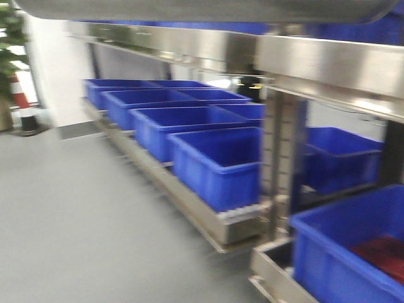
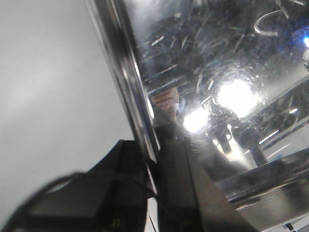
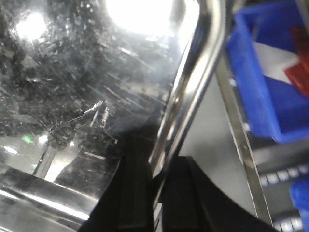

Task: Stack silver trays without gaps
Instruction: 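Drive away from the rack while holding the tray in both grippers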

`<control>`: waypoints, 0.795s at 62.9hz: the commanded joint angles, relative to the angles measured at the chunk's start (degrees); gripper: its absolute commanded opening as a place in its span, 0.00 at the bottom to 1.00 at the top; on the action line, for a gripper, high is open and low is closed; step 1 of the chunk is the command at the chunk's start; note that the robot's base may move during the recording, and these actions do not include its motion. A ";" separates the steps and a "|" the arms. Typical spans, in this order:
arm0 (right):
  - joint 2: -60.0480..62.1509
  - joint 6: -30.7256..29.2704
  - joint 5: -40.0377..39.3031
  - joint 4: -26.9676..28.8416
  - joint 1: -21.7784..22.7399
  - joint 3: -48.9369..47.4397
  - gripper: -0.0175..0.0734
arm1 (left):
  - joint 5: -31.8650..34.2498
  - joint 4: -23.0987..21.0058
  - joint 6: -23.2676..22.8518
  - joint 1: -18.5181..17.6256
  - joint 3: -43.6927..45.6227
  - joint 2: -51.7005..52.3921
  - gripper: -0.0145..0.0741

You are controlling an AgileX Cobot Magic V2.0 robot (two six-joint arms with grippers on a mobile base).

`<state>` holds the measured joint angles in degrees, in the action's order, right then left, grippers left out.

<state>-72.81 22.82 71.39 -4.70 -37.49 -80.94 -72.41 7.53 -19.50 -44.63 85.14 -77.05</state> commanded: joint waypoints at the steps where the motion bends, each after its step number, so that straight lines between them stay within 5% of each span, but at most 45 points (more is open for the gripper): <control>1: 1.31 -1.65 -7.28 2.87 -0.77 -1.74 0.25 | -2.40 -4.32 1.73 -1.38 2.05 1.64 0.11; 50: 1.31 -1.65 -7.28 2.87 -0.77 -1.74 0.25 | -2.40 -4.32 1.73 -1.38 2.05 1.64 0.11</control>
<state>-72.81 22.82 71.39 -4.70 -37.49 -80.94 -72.41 7.53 -19.50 -44.63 85.14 -77.05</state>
